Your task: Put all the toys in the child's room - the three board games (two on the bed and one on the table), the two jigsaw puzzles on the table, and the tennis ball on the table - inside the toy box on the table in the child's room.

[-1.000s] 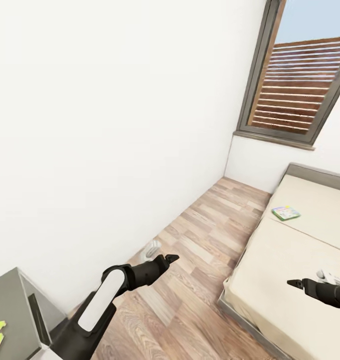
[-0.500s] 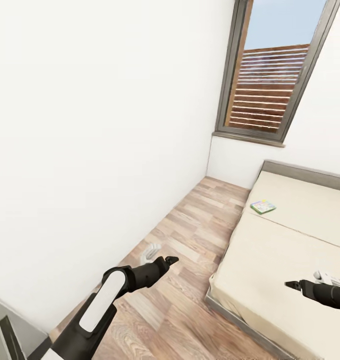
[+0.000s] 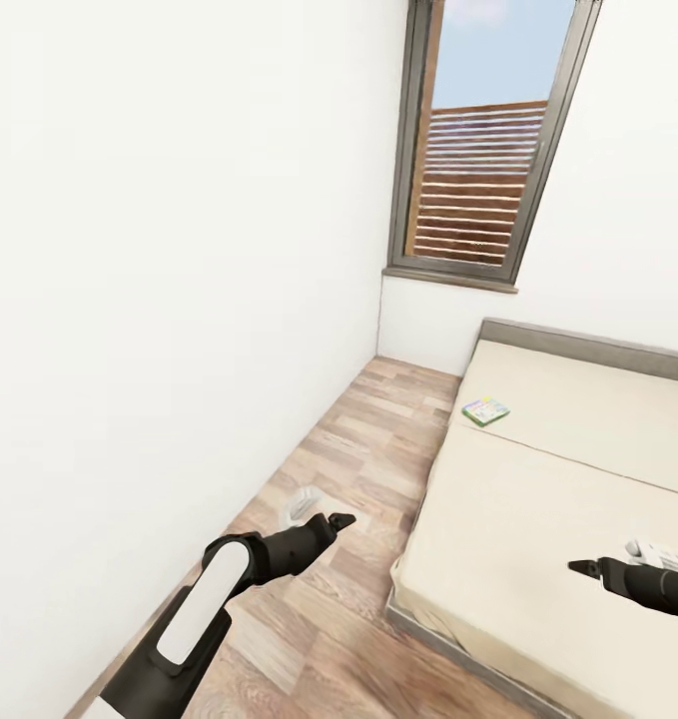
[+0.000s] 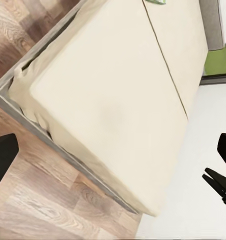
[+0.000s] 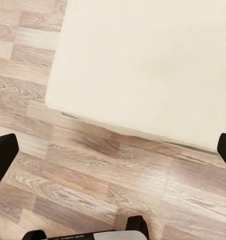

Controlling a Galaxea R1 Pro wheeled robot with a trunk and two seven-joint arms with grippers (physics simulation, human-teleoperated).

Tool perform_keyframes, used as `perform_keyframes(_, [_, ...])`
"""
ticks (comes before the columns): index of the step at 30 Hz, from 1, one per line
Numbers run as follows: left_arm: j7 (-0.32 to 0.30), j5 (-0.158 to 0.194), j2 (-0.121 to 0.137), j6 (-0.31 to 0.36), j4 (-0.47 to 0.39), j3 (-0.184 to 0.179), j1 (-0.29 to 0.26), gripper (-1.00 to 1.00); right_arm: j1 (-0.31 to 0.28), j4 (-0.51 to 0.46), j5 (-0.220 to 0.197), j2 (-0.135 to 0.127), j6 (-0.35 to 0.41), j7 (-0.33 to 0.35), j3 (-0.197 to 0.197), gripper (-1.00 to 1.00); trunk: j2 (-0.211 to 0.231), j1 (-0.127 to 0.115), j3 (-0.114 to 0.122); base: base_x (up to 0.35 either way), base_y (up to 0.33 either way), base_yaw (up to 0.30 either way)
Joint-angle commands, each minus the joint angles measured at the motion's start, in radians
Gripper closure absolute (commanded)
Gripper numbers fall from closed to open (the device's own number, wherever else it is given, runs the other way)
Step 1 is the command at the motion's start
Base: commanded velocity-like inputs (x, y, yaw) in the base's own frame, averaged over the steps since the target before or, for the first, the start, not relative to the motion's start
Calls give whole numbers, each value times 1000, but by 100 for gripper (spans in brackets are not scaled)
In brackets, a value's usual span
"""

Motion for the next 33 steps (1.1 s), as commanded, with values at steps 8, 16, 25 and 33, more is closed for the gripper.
perform_keyframes(8, [11,-11,2,1,-1,-31,-1,-100,0,-3,-10,0,5,-3,0,-100,-2,1,5,301,0,-250])
perform_keyframes(16, [12,-62,-2,2,-1,-59,-2,-100,3,-4,-10,1,-32,0,-3,-100,-2,1,11,326,0,-178])
perform_keyframes(25, [10,-72,-4,2,-1,-65,-2,-100,5,-3,-13,1,-90,1,-3,-100,-2,1,14,309,0,-66])
perform_keyframes(33, [10,-65,-5,9,-11,-63,-1,-100,5,-3,-15,0,-104,1,-3,-100,-2,1,21,134,0,-141])
